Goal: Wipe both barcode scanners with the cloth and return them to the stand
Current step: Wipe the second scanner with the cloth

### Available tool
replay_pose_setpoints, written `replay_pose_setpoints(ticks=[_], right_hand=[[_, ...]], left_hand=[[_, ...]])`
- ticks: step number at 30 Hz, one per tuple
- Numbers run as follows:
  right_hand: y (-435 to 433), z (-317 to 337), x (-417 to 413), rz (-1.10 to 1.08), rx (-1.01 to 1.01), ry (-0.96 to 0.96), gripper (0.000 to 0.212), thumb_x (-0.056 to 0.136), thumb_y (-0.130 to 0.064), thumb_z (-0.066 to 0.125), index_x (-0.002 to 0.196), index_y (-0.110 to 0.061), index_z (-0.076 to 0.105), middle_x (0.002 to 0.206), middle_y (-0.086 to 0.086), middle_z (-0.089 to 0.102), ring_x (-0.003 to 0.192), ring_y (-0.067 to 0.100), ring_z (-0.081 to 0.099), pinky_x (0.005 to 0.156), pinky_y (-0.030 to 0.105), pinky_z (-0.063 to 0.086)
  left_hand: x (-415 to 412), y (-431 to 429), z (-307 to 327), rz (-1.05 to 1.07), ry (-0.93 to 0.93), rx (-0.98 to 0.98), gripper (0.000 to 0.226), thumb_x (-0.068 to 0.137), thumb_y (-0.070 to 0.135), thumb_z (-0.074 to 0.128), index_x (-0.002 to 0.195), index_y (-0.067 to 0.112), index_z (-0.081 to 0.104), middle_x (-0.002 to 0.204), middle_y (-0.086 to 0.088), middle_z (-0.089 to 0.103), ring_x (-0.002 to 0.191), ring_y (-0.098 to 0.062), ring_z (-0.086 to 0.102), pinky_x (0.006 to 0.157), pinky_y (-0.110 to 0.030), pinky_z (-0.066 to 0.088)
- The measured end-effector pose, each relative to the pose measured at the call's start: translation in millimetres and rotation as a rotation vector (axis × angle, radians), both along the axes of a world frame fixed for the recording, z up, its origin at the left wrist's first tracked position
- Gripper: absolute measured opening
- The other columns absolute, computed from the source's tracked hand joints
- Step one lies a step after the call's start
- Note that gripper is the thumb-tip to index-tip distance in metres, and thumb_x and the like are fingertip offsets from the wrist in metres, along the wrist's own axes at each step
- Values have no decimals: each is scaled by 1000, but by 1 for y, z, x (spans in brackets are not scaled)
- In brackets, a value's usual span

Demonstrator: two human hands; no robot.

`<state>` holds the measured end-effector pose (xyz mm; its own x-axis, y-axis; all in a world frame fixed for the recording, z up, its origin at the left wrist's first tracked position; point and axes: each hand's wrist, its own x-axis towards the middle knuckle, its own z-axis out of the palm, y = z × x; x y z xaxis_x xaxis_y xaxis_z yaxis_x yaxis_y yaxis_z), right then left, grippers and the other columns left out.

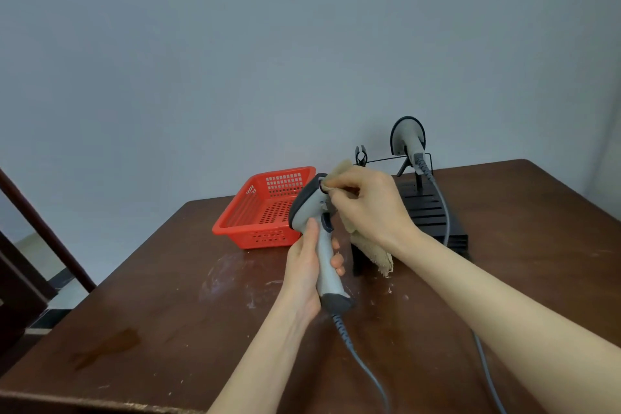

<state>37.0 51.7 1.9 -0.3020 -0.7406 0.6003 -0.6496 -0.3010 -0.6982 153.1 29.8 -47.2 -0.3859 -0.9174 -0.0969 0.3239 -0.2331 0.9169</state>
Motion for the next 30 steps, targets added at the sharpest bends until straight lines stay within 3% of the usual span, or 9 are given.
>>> replay_pose_setpoints(ticks=[5,10,17,23,27,30], right_hand=[[3,2,-7,-68,94,146,27,87,-18,56,105,-27,73,100,-11,66,95,14,60,79,35,49],[6,2,-18,-183,238,224,31,86,-19,51,106,-31,71,94,-5,62,90,22,60,73,34,48],[2,8,-8,25,61,19,25,87,-14,57,104,-24,74,86,-13,61,83,11,58,80,37,50],[2,4,-20,-129,191,180,31,90,-25,51,110,-41,68,97,-9,62,95,16,60,78,37,50],[3,9,-23,-232,260,244,34,87,-21,49,110,-37,69,108,-9,68,101,20,62,77,34,52],[2,14,-21,-181,227,169,34,82,-17,51,103,-30,73,106,-7,71,100,19,63,82,37,53]], left_hand=[[-2,-2,3,9,15,-4,36,93,42,50,90,6,55,60,-2,54,37,-11,41,36,-21,38],[-2,-2,2,-11,13,12,37,92,43,51,91,7,55,63,-2,54,37,-10,41,35,-20,38],[-6,-3,3,-22,36,4,34,92,42,50,93,8,56,60,-3,52,36,-11,40,35,-21,38],[-6,-3,3,-20,54,35,34,93,42,50,93,8,55,59,-2,53,36,-10,41,35,-19,38],[-10,-6,4,-26,60,56,36,93,42,49,90,7,56,58,-2,53,35,-10,40,34,-19,38],[-13,-6,4,-56,93,98,38,94,44,47,87,8,57,57,-2,51,34,-9,39,33,-19,37]])
